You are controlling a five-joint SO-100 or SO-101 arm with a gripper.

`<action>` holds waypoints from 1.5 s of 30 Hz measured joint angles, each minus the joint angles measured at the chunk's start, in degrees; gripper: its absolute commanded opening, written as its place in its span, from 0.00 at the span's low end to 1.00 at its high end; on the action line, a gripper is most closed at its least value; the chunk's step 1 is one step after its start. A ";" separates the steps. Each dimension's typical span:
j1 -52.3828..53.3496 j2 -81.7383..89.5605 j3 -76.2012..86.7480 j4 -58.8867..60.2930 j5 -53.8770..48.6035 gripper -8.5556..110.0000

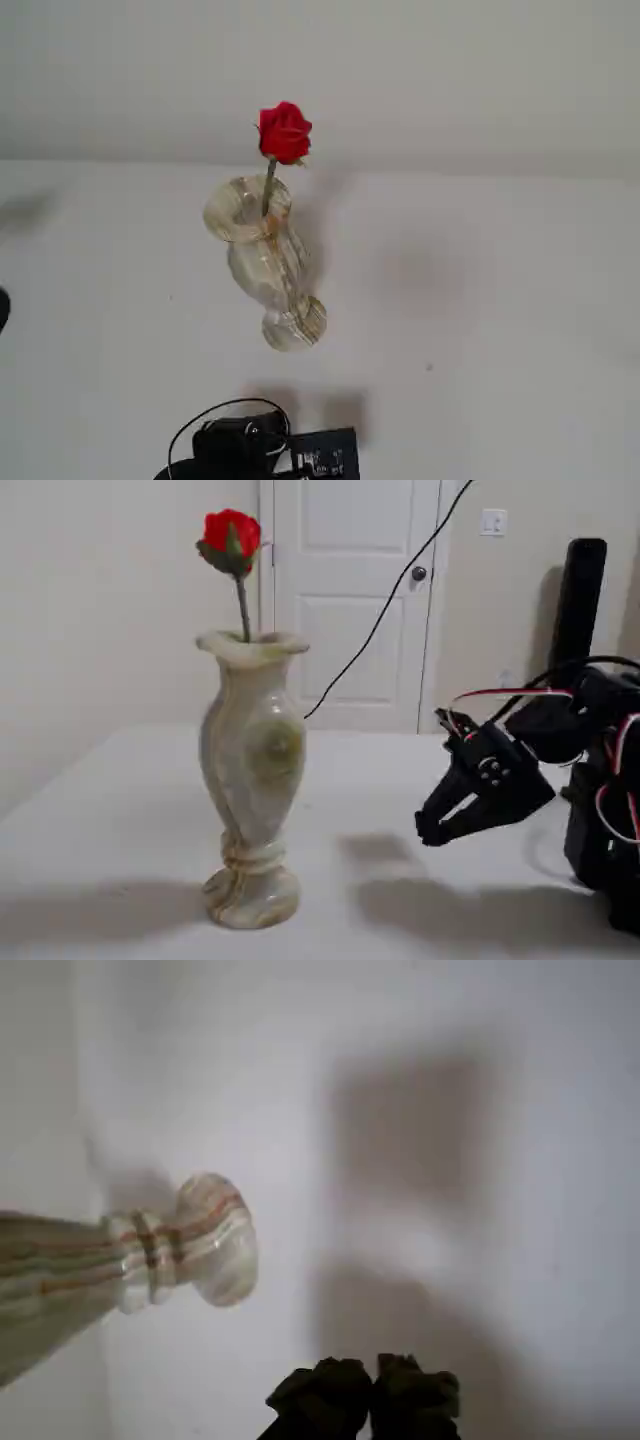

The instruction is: Pick up rose from vase and place it onto the table

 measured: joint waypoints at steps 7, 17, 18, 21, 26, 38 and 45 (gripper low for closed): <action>0.18 0.00 0.00 0.00 1.32 0.07; 0.18 0.00 0.00 0.00 1.58 0.08; 0.18 0.00 0.00 0.00 1.58 0.08; 0.18 0.00 0.00 0.00 1.58 0.08; 0.18 0.00 0.00 0.00 1.58 0.07; 0.18 0.00 0.00 0.00 1.58 0.07; 0.18 0.00 0.35 -1.76 -6.06 0.09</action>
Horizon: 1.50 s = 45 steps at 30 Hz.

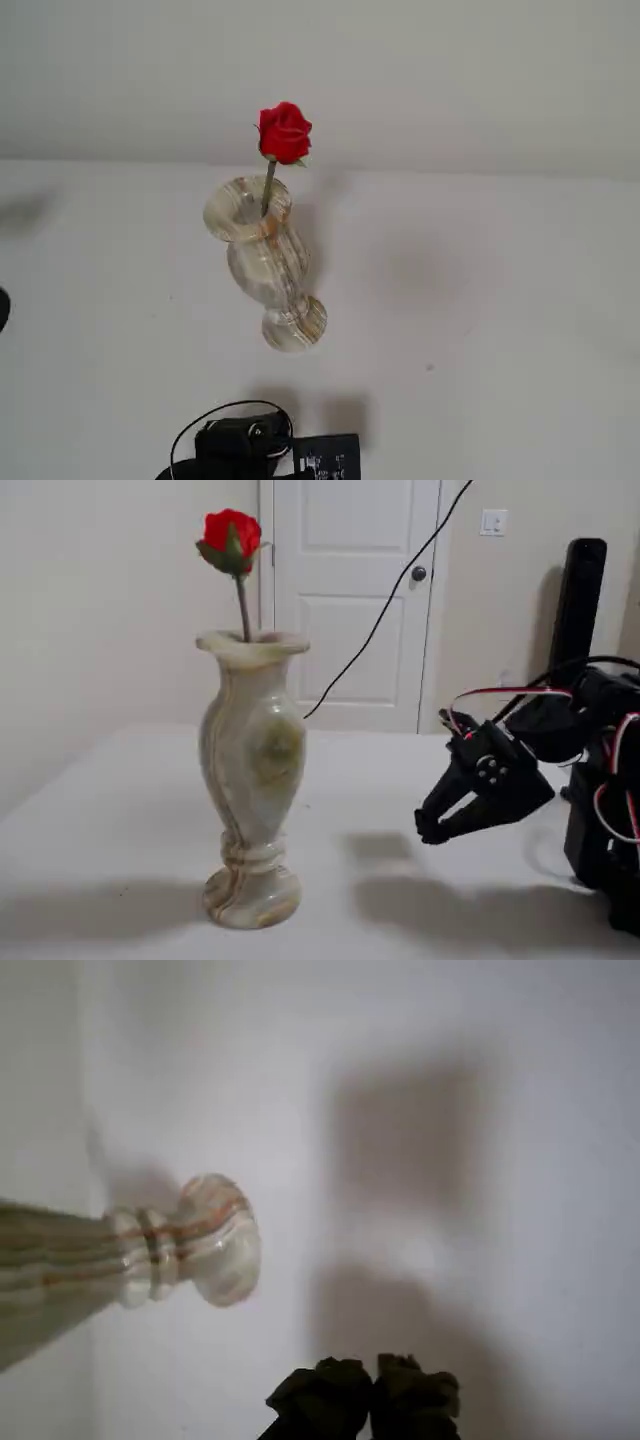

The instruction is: Pick up rose from vase and place it onto the table

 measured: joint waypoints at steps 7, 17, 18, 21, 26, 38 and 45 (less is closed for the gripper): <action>-1.49 0.00 -2.81 -3.08 -21.09 0.17; -0.18 -1.14 -11.34 -24.61 -51.94 0.31; 0.00 -2.11 -12.39 -26.98 -53.79 0.32; 0.26 -8.44 -18.63 -31.03 -56.51 0.33; 1.58 -27.60 -36.56 -35.42 -56.95 0.33; 1.93 -56.43 -57.22 -38.41 -54.84 0.33; 1.93 -65.39 -60.91 -40.43 -52.56 0.32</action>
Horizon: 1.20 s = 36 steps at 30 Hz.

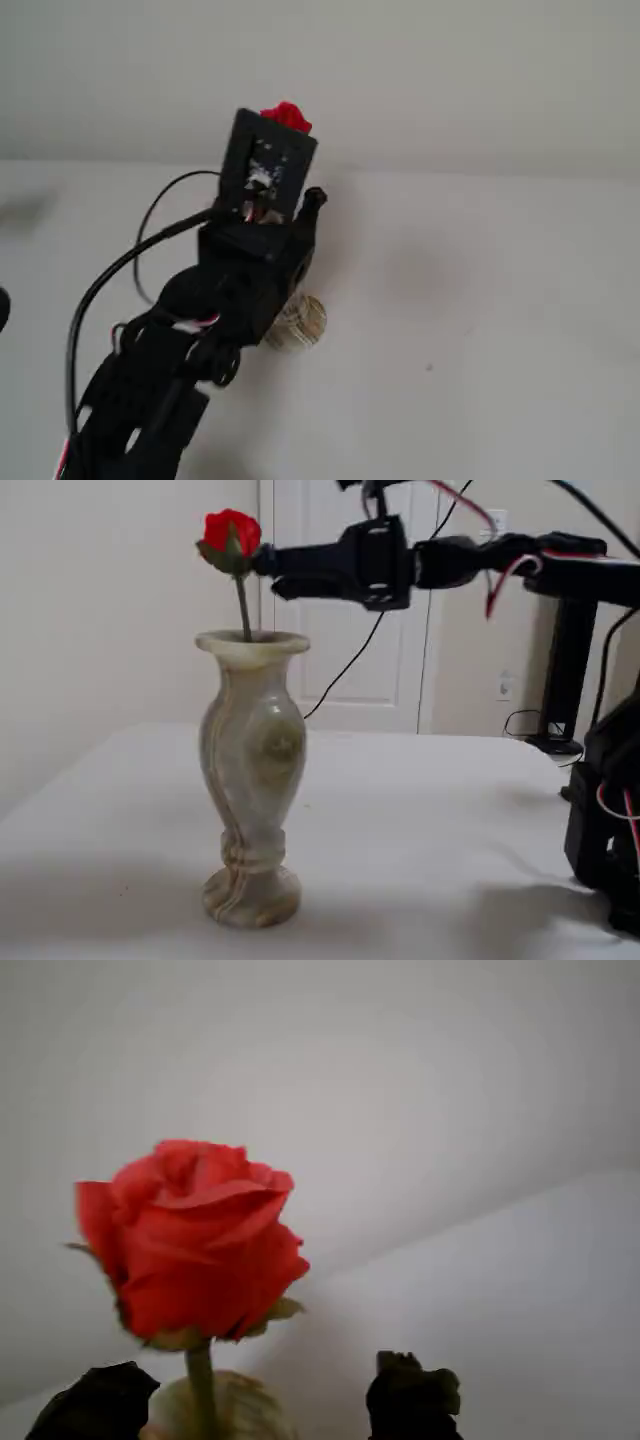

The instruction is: Pick up rose from vase and place it onto the table

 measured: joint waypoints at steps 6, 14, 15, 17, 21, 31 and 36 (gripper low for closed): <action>-0.44 -5.80 -3.08 -1.41 0.44 0.30; -2.29 -8.35 -5.27 -2.72 0.79 0.12; -2.29 -8.35 -5.27 -3.08 0.88 0.10; -2.37 -8.35 -5.27 -3.43 0.97 0.07; -3.52 -8.35 -6.15 -3.87 0.79 0.07; -3.87 -8.35 -15.73 -3.87 -1.23 0.07; -2.11 -8.35 -23.55 -3.87 -1.49 0.07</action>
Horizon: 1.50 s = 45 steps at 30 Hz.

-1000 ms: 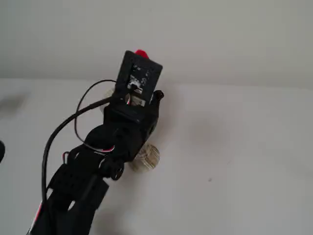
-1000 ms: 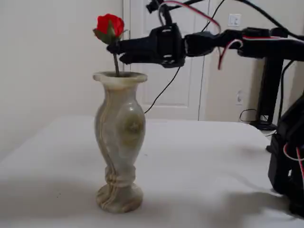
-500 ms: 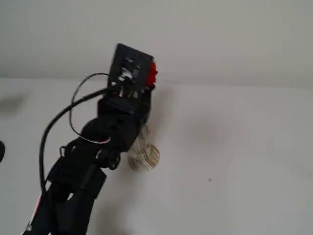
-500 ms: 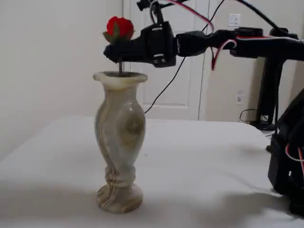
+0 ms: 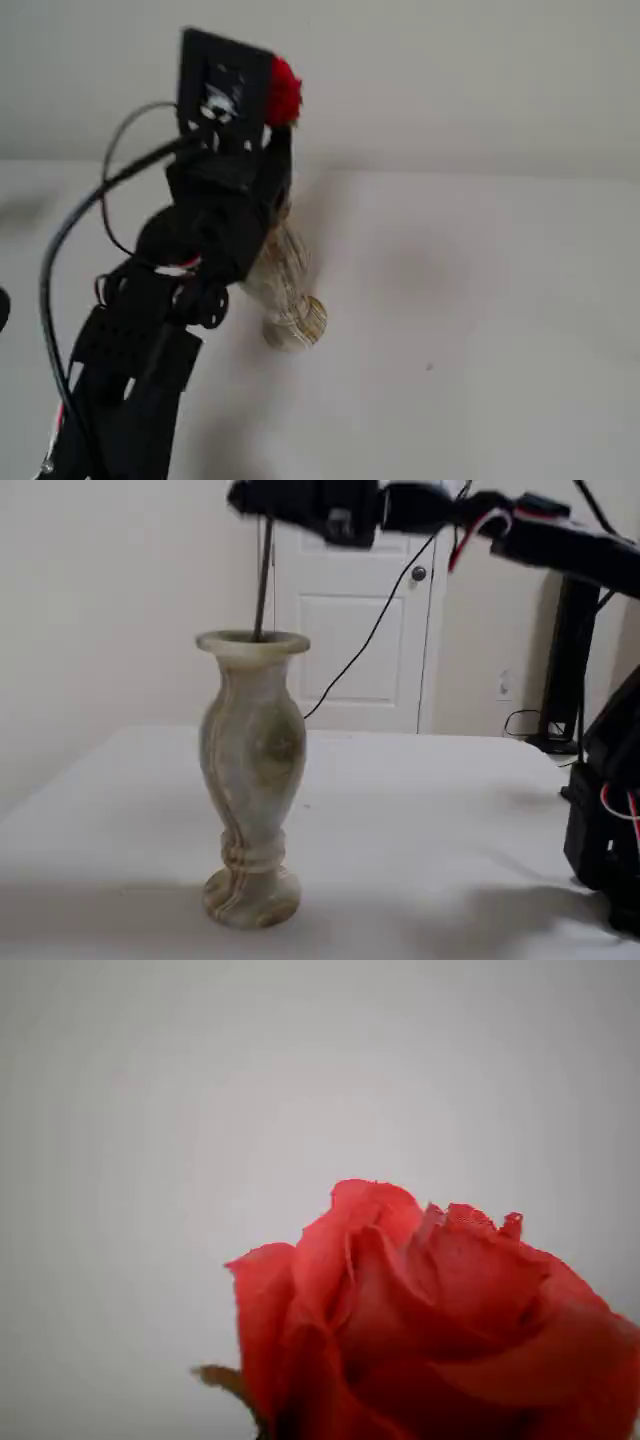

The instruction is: Pick up rose from vase and place it onto the table

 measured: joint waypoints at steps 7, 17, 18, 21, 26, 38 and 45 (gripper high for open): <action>7.65 -3.96 -13.18 1.58 0.00 0.07; 19.25 -11.07 -24.87 5.71 -5.98 0.07; 19.51 -11.34 -25.22 6.33 -7.21 0.07; 20.74 -11.51 -25.40 8.96 -12.04 0.07; 22.06 -11.51 -25.40 17.49 -18.98 0.07; 22.06 -11.51 -17.75 36.56 -26.10 0.07; 22.15 -10.99 -3.78 35.16 -29.97 0.07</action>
